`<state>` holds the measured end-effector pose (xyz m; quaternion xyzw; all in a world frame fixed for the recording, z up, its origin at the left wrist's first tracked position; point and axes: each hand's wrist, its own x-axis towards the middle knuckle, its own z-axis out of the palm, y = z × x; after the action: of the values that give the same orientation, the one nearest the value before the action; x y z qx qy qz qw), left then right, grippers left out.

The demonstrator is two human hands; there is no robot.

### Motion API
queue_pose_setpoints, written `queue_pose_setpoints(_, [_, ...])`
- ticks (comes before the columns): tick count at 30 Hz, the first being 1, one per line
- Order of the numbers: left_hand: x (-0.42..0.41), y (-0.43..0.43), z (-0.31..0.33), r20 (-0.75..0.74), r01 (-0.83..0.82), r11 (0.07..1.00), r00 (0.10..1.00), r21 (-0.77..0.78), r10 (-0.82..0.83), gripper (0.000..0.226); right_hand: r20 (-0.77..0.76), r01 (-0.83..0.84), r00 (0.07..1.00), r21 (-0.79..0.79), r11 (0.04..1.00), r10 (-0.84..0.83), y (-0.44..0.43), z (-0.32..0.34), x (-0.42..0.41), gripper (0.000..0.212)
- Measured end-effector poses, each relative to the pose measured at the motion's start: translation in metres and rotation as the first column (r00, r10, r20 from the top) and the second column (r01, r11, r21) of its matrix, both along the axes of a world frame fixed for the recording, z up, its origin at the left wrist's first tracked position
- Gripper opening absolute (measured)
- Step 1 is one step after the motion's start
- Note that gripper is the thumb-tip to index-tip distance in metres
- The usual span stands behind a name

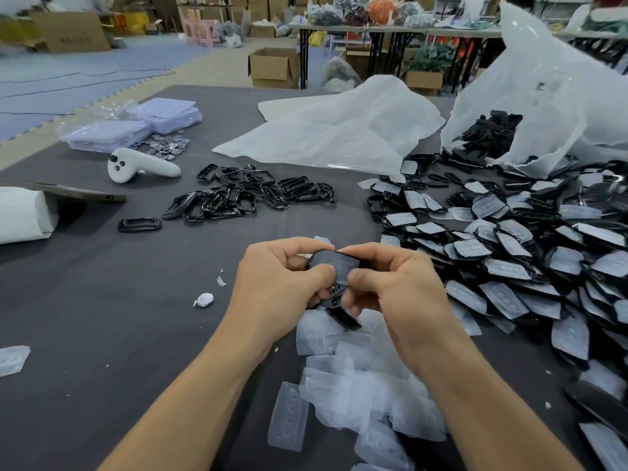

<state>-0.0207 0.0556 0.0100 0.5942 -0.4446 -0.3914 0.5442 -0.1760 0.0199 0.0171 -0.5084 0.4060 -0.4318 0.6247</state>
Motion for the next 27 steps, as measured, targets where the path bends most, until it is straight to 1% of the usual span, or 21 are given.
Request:
queue_pose_setpoints(2, [-0.003, 0.0, 0.0, 0.053, -0.012, 1.0, 0.998, -0.009, 0.012, 0.026, 0.026, 0.006, 1.0, 0.004, 1.0, -0.006, -0.001, 0.0, 0.001, 0.039])
queue_pose_setpoints(4, [-0.005, 0.0, -0.001, 0.152, -0.005, 1.0, 0.988, -0.01, 0.007, 0.03, 0.019, 0.024, 1.0, -0.033, 0.999, -0.024, -0.001, -0.001, 0.001, 0.04])
queue_pose_setpoints(6, [-0.008, 0.002, -0.002, 0.248, 0.018, 1.0, 0.969, -0.01, -0.015, 0.028, -0.026, 0.018, 0.999, -0.11, 0.994, -0.021, 0.0, -0.001, 0.002, 0.035])
queue_pose_setpoints(7, [-0.009, 0.003, -0.002, 0.266, 0.027, 1.0, 0.964, -0.01, -0.024, 0.026, -0.062, 0.016, 0.998, -0.147, 0.989, -0.025, 0.001, -0.002, 0.002, 0.032])
queue_pose_setpoints(9, [-0.01, 0.002, -0.002, 0.246, 0.051, 0.999, 0.968, -0.011, -0.046, 0.026, -0.117, 0.031, 0.992, -0.177, 0.984, -0.053, 0.001, -0.004, 0.002, 0.033])
queue_pose_setpoints(12, [-0.009, 0.0, -0.003, 0.152, 0.054, 0.998, 0.987, -0.024, -0.05, 0.03, -0.147, 0.052, 0.986, -0.157, 0.986, -0.076, 0.0, -0.006, 0.002, 0.037])
queue_pose_setpoints(14, [-0.01, -0.002, -0.005, 0.116, 0.044, 0.999, 0.992, -0.018, -0.042, 0.031, -0.191, 0.058, 0.977, -0.184, 0.981, -0.093, 0.001, -0.005, 0.001, 0.035])
queue_pose_setpoints(16, [-0.009, -0.003, -0.006, 0.088, 0.028, 1.0, 0.996, -0.01, -0.027, 0.032, -0.352, 0.016, 0.925, -0.348, 0.937, -0.147, 0.003, -0.005, -0.002, 0.03])
queue_pose_setpoints(17, [-0.008, -0.004, -0.007, 0.056, 0.021, 1.0, 0.998, -0.003, -0.021, 0.033, -0.439, -0.038, 0.883, -0.425, 0.904, -0.169, 0.004, -0.004, -0.004, 0.033])
queue_pose_setpoints(19, [-0.006, -0.005, -0.008, -0.009, 0.021, 1.0, 1.0, 0.021, -0.021, 0.035, -0.506, -0.095, 0.84, -0.49, 0.867, -0.194, 0.007, -0.003, -0.004, 0.041])
queue_pose_setpoints(22, [-0.007, -0.008, -0.009, -0.026, 0.028, 0.999, 0.999, 0.04, -0.027, 0.032, -0.523, -0.073, 0.811, -0.536, 0.841, -0.263, 0.005, -0.003, -0.007, 0.036])
queue_pose_setpoints(24, [-0.008, -0.009, -0.009, -0.04, 0.0, 0.999, 0.999, 0.033, 0.001, 0.032, -0.556, -0.076, 0.781, -0.535, 0.842, -0.283, -0.001, 0.0, -0.014, 0.033])
queue_pose_setpoints(26, [-0.005, -0.01, -0.01, -0.005, -0.048, 0.999, 0.999, 0.026, 0.048, 0.037, -0.587, -0.046, 0.75, -0.504, 0.862, -0.303, -0.009, 0.004, -0.026, 0.036])
queue_pose_setpoints(27, [-0.002, -0.01, -0.01, 0.034, -0.081, 0.997, 0.996, 0.019, 0.08, 0.037, -0.59, -0.001, 0.735, -0.494, 0.87, -0.335, -0.014, 0.005, -0.034, 0.036])
